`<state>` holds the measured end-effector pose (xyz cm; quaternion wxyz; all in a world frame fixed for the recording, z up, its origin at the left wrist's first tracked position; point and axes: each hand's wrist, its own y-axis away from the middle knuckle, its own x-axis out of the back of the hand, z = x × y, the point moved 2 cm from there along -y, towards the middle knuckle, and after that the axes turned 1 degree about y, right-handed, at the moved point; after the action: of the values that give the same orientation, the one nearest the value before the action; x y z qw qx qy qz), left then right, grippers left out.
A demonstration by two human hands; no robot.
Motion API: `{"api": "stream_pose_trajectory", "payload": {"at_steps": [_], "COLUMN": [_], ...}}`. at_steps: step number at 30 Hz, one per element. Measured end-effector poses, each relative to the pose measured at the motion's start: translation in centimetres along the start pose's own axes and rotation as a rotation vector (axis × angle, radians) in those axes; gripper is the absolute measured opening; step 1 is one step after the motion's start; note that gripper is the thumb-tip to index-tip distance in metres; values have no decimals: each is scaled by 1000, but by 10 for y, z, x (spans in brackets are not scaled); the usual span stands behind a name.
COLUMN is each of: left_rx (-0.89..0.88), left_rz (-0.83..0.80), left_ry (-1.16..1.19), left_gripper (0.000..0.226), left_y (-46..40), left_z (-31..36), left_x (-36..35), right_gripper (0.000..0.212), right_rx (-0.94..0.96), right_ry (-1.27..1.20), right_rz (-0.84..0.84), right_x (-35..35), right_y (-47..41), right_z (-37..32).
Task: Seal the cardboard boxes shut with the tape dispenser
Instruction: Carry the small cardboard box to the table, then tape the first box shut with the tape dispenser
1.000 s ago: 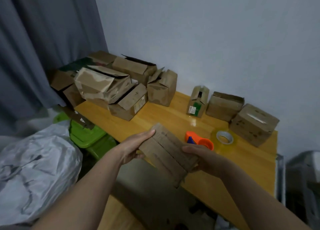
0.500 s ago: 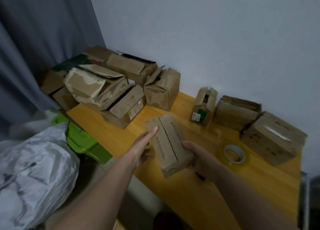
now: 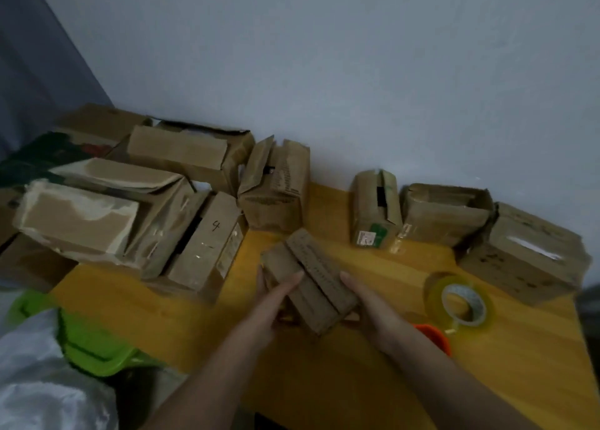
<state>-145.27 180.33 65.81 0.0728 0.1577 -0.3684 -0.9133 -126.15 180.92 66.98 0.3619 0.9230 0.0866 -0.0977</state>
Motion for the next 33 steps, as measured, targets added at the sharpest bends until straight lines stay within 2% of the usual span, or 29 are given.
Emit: {"api": "stream_pose_trajectory", "payload": {"at_steps": [4,7,11,14,17,21,24,26,28,30,32,33], "left_rx": [17,37,117,181,120,56,-71,-322,-646,-799,-803,-784], "left_rz": [9,33,49,78,143,80,101,124,102,-8,-142,-187], "left_ry": [19,-1,-15,-234,-563,-914,-953,-1011,-1299,-1540,-1628,-1664], "left_gripper": [109,106,103,106,92,86,89,90,84,74,60,54], "left_y": [-33,-51,-65,-70,-72,-71,-69,-61,-55,-55,-53,-51], "left_z": [13,17,14,10,4,7,9,10,12,13,10,7], "left_x": [26,33,41,51,58,61,55,45,34,25,15,11], "right_gripper": [46,40,54,50,41,51,55,56,50,34,24,28], "right_rx": [-12,6,65,92,72,87,129,155,199,280,265,188], "right_ry": [-179,-231,-207,-175,-59,68,149,225,300,428,611,728], "right_rz": [131,186,355,496,491,512,507,501,549,717,953,1044], "right_x": [-26,-40,-43,-33,-27,-21,-13,-9,-3,9,29,41], "right_y": [-29,-41,-48,-52,-57,-57,-53,-49,-43,-34,-21,-13], "right_z": [3,12,18,21,27,29,29,29,30,31,39,45]}}
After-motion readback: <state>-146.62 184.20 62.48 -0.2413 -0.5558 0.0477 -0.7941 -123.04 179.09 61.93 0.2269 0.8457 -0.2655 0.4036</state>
